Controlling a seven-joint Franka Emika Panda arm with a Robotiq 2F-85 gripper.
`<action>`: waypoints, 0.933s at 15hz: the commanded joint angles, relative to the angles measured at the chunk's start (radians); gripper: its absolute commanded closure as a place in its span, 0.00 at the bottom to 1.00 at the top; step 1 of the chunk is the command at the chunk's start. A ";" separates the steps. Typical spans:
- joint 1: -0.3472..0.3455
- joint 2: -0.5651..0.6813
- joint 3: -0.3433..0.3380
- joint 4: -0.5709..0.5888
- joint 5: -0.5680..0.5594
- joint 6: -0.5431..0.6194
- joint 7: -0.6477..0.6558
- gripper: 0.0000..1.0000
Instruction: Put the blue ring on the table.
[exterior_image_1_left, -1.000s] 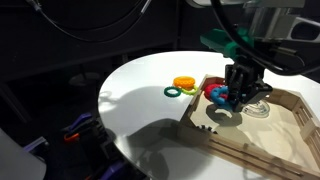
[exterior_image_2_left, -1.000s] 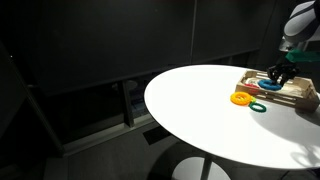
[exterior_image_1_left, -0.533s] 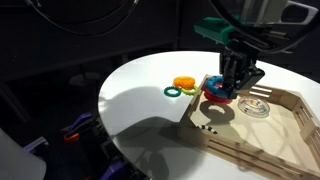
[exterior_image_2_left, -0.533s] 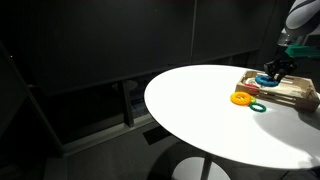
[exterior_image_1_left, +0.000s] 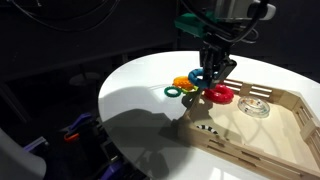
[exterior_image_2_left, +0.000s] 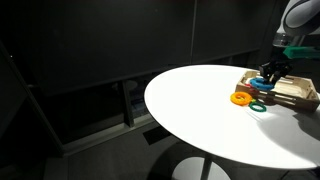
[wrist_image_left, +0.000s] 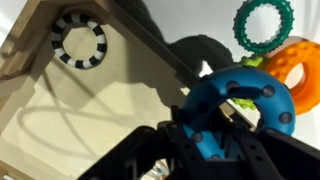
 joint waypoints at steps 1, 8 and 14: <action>0.014 -0.050 0.023 -0.049 0.010 0.007 -0.033 0.89; 0.041 -0.050 0.052 -0.076 0.002 0.011 -0.041 0.89; 0.042 -0.034 0.054 -0.084 -0.004 0.020 -0.041 0.89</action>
